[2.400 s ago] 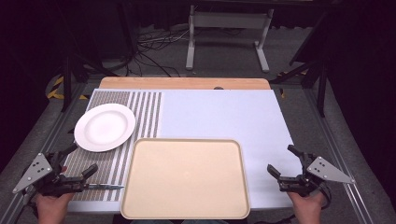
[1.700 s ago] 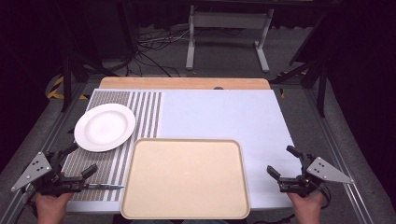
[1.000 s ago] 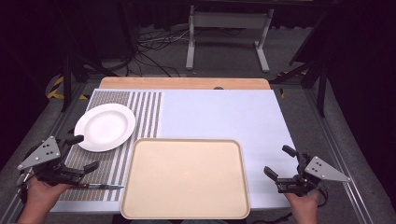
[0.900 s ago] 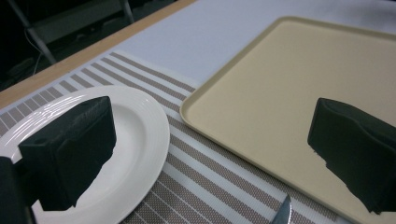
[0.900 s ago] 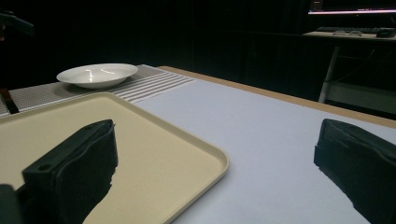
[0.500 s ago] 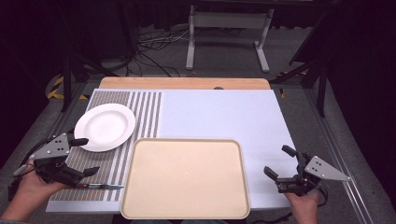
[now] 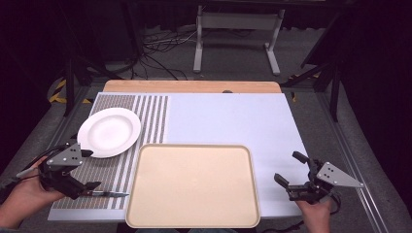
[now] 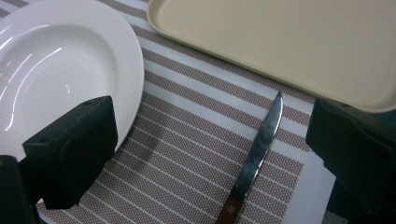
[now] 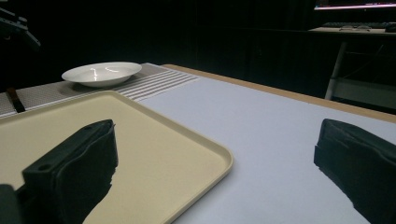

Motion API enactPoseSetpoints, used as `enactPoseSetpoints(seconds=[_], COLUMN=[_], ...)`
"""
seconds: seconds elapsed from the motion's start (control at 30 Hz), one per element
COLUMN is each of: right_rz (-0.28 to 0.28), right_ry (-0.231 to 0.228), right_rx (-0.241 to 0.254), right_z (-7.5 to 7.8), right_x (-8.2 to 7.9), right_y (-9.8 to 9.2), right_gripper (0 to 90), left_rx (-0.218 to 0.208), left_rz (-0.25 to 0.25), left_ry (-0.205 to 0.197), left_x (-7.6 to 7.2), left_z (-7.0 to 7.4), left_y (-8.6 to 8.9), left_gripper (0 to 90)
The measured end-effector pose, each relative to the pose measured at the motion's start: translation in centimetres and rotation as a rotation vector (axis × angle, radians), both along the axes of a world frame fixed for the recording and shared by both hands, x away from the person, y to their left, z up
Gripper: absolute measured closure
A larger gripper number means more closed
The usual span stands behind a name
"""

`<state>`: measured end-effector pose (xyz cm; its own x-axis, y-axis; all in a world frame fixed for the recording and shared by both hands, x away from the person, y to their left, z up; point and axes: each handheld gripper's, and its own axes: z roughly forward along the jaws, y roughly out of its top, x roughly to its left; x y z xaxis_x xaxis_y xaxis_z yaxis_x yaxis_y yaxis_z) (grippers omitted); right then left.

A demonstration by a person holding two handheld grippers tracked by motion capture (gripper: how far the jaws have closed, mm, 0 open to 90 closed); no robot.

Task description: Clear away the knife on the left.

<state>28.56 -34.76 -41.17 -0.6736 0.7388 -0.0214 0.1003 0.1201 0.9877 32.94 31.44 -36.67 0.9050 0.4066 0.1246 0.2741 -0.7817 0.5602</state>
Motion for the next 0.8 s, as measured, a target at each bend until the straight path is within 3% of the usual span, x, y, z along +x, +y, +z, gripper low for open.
enactPoseSetpoints(seconds=[0.33, 0.57, 0.8], right_rz=[0.007, 0.011, 0.017], right_ry=[0.007, 0.013, 0.019], right_rx=[-0.006, -0.009, -0.018], right_z=[-0.1, -0.1, -0.2], right_x=[0.1, 0.1, 0.1], right_y=[0.1, 0.1, 0.2], right_gripper=[0.0, 0.0, 0.0], left_rx=[0.097, 0.192, 0.260], left_rz=[-0.043, -0.078, -0.105], left_ry=[0.048, 0.099, 0.117], left_x=[0.3, 0.6, 0.8], left_z=[-0.2, -0.6, -1.0], left_y=[-0.7, -1.5, -2.0], left_gripper=[3.8, 4.4, 4.1])
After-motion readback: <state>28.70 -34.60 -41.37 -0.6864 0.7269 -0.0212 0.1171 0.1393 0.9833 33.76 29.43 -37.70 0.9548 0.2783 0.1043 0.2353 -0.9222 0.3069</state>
